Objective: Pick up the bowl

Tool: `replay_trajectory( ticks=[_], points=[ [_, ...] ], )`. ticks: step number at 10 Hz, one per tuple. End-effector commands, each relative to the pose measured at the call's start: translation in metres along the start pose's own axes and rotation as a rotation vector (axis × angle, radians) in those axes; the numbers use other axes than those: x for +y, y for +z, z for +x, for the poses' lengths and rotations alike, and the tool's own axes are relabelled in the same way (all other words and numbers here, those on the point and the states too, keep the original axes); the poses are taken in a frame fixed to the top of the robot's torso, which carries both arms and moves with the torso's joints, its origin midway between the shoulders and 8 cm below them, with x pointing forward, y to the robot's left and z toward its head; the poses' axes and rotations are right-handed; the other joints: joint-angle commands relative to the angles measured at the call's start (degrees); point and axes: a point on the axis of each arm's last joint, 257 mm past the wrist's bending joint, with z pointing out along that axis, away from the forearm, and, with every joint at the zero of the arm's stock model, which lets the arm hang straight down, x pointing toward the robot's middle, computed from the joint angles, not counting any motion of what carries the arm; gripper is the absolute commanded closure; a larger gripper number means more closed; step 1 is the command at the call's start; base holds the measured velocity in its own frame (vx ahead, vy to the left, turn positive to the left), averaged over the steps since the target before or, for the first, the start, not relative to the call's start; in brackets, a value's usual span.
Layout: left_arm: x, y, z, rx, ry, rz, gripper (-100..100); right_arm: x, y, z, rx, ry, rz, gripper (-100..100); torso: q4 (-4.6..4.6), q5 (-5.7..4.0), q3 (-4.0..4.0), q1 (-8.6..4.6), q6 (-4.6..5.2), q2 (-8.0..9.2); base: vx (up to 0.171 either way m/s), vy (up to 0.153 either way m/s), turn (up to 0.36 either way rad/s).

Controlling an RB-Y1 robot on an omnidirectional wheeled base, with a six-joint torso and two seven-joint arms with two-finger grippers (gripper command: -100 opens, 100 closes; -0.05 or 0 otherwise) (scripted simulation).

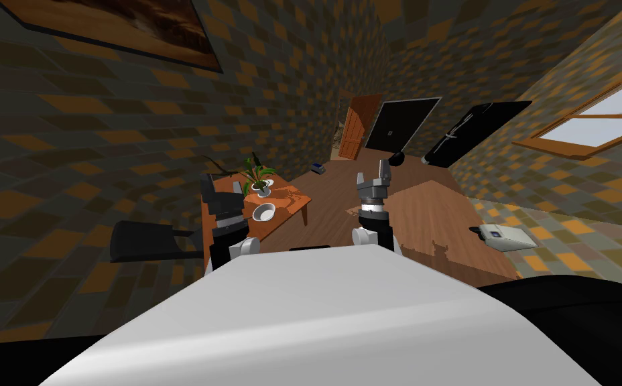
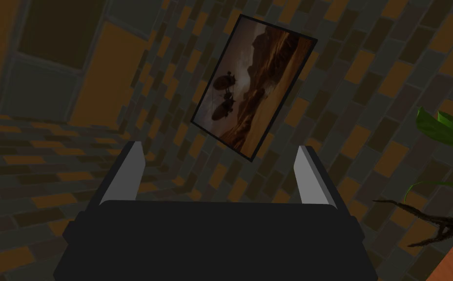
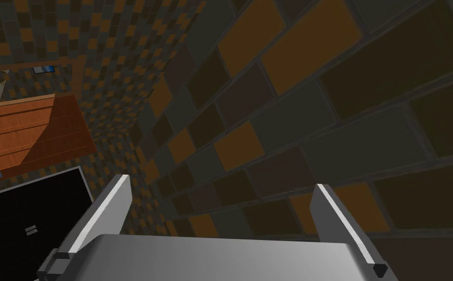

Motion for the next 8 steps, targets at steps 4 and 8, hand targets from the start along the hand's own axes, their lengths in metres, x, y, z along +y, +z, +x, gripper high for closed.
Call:
replay_trajectory(
  ticks=[4, 8],
  points=[
    [0.026, 0.000, 0.008, 0.107, 0.026, -0.086, -100, 0.000, 0.000, 0.000, 0.000, 0.000, 0.000, 0, -0.01, 0.01, -0.02, 0.03, 0.00, -0.04, 0.009, 0.000, -0.007],
    [0.071, -0.006, 0.003, 0.139, 0.017, -0.231, -100, 0.000, 0.000, 0.000, 0.000, 0.000, 0.000, 0, -0.02, 0.01, -0.05, 0.02, 0.00, -0.09, 0.019, -0.001, -0.015]
  ],
)
